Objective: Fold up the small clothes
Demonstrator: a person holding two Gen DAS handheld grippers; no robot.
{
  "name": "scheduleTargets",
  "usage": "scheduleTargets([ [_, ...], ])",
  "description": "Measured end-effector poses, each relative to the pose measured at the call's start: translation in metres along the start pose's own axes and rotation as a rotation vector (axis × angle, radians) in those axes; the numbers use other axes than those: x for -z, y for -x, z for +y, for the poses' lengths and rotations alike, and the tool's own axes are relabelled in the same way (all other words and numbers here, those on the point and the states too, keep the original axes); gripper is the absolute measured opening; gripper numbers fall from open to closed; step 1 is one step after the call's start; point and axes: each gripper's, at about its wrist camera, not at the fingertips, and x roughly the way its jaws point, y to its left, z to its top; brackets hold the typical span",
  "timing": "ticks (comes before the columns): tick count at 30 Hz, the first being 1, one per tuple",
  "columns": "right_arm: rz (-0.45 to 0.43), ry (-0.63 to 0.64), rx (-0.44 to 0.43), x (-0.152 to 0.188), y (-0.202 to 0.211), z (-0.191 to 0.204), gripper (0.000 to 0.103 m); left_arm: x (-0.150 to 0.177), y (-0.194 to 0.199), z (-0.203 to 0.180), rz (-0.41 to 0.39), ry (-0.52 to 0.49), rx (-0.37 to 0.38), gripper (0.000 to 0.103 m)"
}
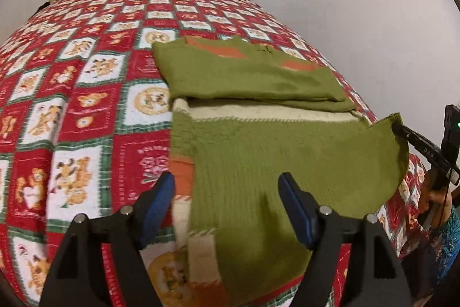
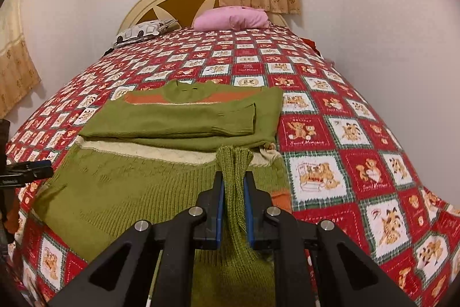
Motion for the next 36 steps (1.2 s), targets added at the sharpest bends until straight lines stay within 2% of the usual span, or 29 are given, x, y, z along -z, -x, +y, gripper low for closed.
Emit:
scheduleTargets([
  [6,0.013,-0.008,0.002,0.007,0.000,-0.003,0.012,0.002,-0.014,-0.003,0.018,-0.003,-0.015,0.074],
  [11,0.027,-0.020,-0.003,0.010,-0.004,-0.006,0.012,0.003,-0.002,-0.008,-0.029,-0.009,0.043,0.074],
  [14,0.029,-0.020,-0.002,0.011,-0.006,-0.006,0.012,0.001,-0.016,-0.003,0.022,0.021,0.003,0.074],
  [19,0.036,-0.018,-0.001,0.012,-0.009,-0.006,0.012,0.003,-0.021,0.002,0.020,0.051,0.029,0.074],
  [21,0.041,-0.021,-0.001,0.013,-0.010,-0.007,0.012,0.004,-0.021,0.000,0.030,0.047,0.051,0.064],
  [23,0.044,-0.027,-0.001,0.014,-0.012,-0.007,0.012,0.007,-0.022,-0.003,0.026,0.028,0.019,0.057],
  [25,0.044,-0.031,-0.001,0.016,-0.011,-0.007,0.012,0.007,-0.022,-0.003,0.024,0.021,-0.007,0.041],
  [26,0.045,-0.030,-0.001,0.015,-0.012,-0.007,0.012,0.007,-0.022,-0.003,0.025,0.026,-0.008,0.024],
  [27,0.047,-0.030,-0.001,0.016,-0.012,-0.007,0.012,0.007,-0.023,-0.001,0.030,0.037,0.006,0.017],
  [29,0.049,-0.030,0.004,0.018,-0.013,-0.007,0.012,0.007,-0.024,-0.001,0.032,0.042,0.007,0.017],
  [31,0.053,-0.030,0.012,0.020,-0.014,-0.007,0.012,0.007,-0.026,-0.004,0.032,0.029,-0.019,0.022],
  [33,0.062,-0.035,0.020,0.023,-0.016,-0.007,0.012,0.008,-0.029,-0.007,0.023,0.021,-0.040,0.023],
  [34,0.064,-0.037,0.021,0.024,-0.016,-0.006,0.012,0.008,-0.029,-0.008,0.018,0.013,-0.049,0.022],
  [36,0.062,-0.038,0.024,0.024,-0.014,-0.006,0.012,0.008,-0.027,-0.012,0.011,-0.004,-0.065,0.011],
])
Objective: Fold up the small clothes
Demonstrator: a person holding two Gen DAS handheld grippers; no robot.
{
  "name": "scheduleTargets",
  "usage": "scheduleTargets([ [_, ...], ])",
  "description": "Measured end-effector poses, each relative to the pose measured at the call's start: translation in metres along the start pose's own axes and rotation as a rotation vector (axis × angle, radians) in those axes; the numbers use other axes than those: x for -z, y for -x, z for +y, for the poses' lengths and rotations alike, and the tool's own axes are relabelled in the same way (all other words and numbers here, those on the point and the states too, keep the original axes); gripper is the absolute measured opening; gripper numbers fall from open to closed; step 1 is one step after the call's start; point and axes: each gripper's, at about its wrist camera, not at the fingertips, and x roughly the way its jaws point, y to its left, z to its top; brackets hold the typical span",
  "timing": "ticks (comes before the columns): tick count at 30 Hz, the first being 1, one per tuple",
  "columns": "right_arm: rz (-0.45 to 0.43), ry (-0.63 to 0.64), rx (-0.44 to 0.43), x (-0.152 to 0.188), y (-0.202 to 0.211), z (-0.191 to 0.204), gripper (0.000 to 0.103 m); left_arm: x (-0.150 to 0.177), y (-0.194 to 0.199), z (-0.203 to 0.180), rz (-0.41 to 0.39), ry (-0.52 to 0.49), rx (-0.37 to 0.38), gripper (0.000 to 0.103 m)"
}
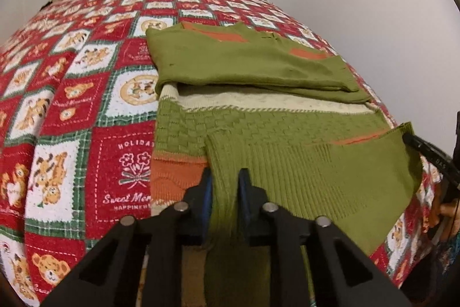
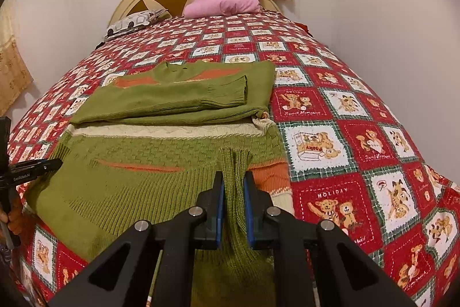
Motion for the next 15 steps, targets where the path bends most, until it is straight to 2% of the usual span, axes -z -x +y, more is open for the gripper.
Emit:
scheduleTargets([
  [4,-0.032,0.014,-0.014,-0.010,0.014,0.004,0.012,-0.006,0.011,0.003,-0.008,0.035,0.000,0.010],
  [8,-0.091,0.034,-0.028,-0.035,0.029,0.009,0.012,-0.026,0.027,0.010,-0.052,0.076,0.021,0.010],
  [15,-0.155,0.067,0.007,-0.076,0.020,0.019,0.012,-0.068,0.029,0.018,-0.114,0.131,0.007,0.010],
])
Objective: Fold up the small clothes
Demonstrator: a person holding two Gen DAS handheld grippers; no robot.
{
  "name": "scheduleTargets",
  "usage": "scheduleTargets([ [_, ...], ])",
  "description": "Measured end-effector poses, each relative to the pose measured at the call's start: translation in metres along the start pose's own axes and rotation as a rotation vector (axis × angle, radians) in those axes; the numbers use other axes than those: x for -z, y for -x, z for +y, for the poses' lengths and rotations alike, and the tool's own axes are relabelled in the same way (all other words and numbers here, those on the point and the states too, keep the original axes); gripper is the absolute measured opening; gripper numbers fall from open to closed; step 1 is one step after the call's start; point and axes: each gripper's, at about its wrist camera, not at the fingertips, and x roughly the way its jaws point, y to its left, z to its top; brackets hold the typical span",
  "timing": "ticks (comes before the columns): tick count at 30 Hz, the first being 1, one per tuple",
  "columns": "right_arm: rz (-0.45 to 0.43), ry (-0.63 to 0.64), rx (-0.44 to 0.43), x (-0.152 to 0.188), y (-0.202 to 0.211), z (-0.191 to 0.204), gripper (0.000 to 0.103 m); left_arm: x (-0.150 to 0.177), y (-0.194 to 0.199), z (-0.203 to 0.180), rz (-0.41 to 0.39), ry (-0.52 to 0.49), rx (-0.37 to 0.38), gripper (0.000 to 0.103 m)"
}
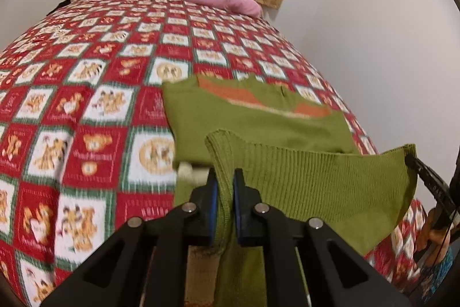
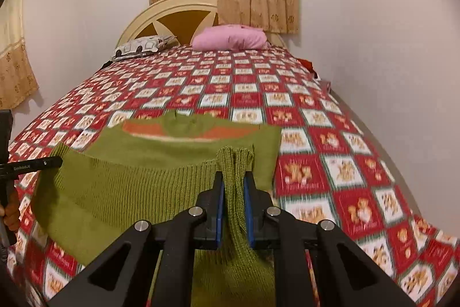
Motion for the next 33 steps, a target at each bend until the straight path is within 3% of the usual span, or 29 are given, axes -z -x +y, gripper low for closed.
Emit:
scheduleTargets([
  [8,-0.052,0.069,0.073,-0.038,-0.036,0.008,0.012,-0.048,-0.026,0.006,-0.028,0.031,-0.036,0.010],
  [20,-0.040,0.058,0.130,-0.094,-0.139,-0.001,0.011,-0.115,-0.090,0.020,-0.016,0.074,-0.050,0.010],
  [26,0.003,0.057,0.169,-0.098,-0.199,-0.005,0.011,-0.135,-0.135,0.027,0.000,0.093,-0.082,0.010],
  [33,0.104,0.078,0.231,-0.074,-0.262,-0.017,0.011,-0.124,-0.185,0.044,0.036,0.155,-0.160,0.012],
])
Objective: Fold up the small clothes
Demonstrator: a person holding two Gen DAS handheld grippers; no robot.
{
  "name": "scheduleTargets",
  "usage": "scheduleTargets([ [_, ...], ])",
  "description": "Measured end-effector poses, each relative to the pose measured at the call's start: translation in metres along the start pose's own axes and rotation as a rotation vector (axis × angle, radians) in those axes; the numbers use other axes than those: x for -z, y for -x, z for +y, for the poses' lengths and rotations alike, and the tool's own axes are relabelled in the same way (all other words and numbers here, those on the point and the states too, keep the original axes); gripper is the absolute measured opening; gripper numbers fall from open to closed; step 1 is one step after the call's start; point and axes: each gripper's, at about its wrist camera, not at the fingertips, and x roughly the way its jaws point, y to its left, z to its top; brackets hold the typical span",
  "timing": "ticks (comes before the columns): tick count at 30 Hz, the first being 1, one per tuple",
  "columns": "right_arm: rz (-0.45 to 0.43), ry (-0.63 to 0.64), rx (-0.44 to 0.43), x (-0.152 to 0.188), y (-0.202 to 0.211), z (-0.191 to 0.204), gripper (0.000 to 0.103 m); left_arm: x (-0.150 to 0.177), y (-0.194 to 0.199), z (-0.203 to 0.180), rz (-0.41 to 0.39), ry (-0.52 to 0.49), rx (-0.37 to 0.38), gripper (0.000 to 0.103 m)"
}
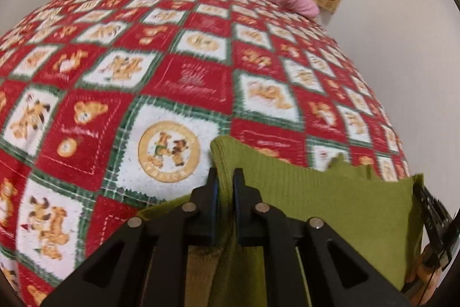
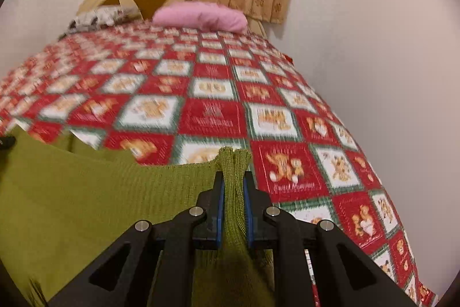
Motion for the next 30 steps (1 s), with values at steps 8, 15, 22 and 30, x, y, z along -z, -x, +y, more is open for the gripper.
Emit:
scheduleTargets([
  [8,0.110,-0.002,0.001,0.003,-0.026,-0.001,0.014,0.001,-0.003,0.003,-0.014,0.002,-0.063,0.021],
  [15,0.006,-0.178,-0.054,0.000,0.017,-0.038,0.018,0.000,0.021,0.011,-0.005,0.002,-0.098,0.039],
  [22,-0.031,-0.219,-0.075,0.040,0.103,-0.056,0.019,0.045,0.084,-0.002,-0.060,-0.141,-0.158,0.051],
  [30,0.059,-0.121,-0.138,0.101,0.128,-0.014,0.019,0.119,0.098,-0.041,-0.039,-0.226,-0.172,0.058],
])
